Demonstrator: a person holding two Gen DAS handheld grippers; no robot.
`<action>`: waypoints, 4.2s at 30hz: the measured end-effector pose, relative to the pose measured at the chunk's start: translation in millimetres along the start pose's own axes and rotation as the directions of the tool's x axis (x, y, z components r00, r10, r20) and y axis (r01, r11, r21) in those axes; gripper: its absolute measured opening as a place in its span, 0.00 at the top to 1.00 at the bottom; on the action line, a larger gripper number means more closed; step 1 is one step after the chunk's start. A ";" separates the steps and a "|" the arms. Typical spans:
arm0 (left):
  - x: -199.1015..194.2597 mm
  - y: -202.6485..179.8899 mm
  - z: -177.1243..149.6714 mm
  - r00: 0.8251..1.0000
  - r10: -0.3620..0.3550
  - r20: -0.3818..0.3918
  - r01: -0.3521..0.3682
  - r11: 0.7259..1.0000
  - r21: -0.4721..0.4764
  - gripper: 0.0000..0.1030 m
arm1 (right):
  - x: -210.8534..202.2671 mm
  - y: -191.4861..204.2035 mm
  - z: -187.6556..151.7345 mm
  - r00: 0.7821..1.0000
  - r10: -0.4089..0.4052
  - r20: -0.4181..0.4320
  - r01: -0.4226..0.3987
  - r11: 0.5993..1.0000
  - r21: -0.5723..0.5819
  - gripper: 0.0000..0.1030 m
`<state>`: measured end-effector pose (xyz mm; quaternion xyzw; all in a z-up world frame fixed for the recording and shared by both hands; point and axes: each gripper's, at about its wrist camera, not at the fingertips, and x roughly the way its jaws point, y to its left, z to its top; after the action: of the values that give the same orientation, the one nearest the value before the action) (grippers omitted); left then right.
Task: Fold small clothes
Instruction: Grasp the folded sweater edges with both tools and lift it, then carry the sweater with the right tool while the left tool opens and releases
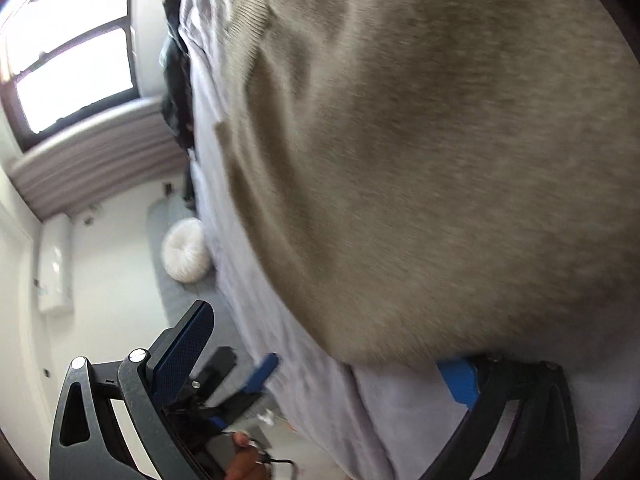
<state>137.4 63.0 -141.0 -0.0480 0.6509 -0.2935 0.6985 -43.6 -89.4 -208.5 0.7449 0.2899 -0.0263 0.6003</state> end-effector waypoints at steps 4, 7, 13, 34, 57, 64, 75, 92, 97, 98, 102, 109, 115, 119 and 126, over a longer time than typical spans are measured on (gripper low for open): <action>12.3 4.1 18.1 0.992 -0.122 -0.031 0.120 0.991 -0.057 0.02 | 11.6 -4.7 2.1 0.995 0.094 -0.016 -0.092 0.992 0.087 0.33; 22.4 2.2 30.0 0.978 -0.199 -0.061 0.193 0.978 -0.082 0.02 | 14.2 -4.5 2.7 0.995 0.097 -0.024 -0.095 0.992 0.082 0.87; 47.5 -6.2 55.2 0.935 -0.335 -0.115 0.322 0.939 -0.119 0.02 | -3.4 32.1 12.8 0.975 0.219 -0.036 -0.219 0.976 -0.007 0.90; 88.1 -92.2 74.3 0.984 -0.102 -0.144 0.123 0.983 0.140 0.79 | -53.4 100.3 27.7 0.922 -0.385 0.032 0.350 0.799 -0.489 0.86; 62.4 -353.5 29.4 0.999 -0.002 0.051 -0.027 0.823 0.568 0.81 | -159.3 75.2 130.8 0.937 -0.323 0.130 0.348 0.847 -0.403 0.94; 158.2 -419.3 -11.6 0.981 0.192 0.003 -0.146 0.735 0.662 0.75 | -207.3 10.1 157.6 0.977 -0.191 0.091 0.207 0.950 -0.235 0.88; 122.8 -441.6 -31.3 0.995 0.074 0.073 -0.104 0.693 0.714 0.29 | -211.0 -26.6 153.4 0.994 -0.079 0.075 0.089 0.984 -0.153 0.88; 98.4 -300.0 30.4 0.957 0.222 0.184 -0.282 0.860 0.426 0.29 | -256.6 -60.8 158.9 0.931 0.312 0.191 -0.322 0.946 0.021 0.29; 115.2 -278.0 20.2 0.951 0.275 0.140 -0.309 0.859 0.409 0.29 | -230.2 -17.4 169.9 0.996 -0.035 0.079 0.045 0.990 -0.136 0.80; 113.4 -278.8 17.7 0.951 0.272 0.146 -0.308 0.858 0.411 0.29 | -228.9 -4.5 167.2 0.990 -0.101 0.094 0.118 0.973 -0.197 0.80; 105.5 -290.8 10.3 0.957 0.229 0.176 -0.285 0.848 0.447 0.29 | -253.1 36.6 145.3 0.985 -0.034 0.172 0.097 0.922 -0.376 0.80; 133.3 -292.9 -1.1 0.948 0.284 0.146 -0.318 0.806 0.500 0.19 | -255.9 -16.1 143.9 0.937 -0.301 0.179 0.340 0.904 -0.260 0.78; 115.0 -283.9 -4.4 0.936 0.312 0.164 -0.351 0.781 0.516 0.19 | -297.5 3.7 113.6 0.845 -0.413 0.341 0.511 0.812 -0.282 0.74; 101.4 -275.1 -12.2 0.930 0.329 0.167 -0.366 0.771 0.520 0.19 | -321.7 29.2 101.0 0.852 -0.379 0.362 0.488 0.824 -0.287 0.74; 101.9 -282.4 -41.1 0.946 0.302 0.115 -0.314 0.775 0.548 0.19 | -276.8 104.3 56.6 0.931 -0.271 0.245 0.365 0.724 -0.586 0.74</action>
<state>-1.2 -204.6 -110.1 0.2625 0.5280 -0.3524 0.7267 -207.6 -263.3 -25.3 0.4399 0.3620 -0.0848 0.8175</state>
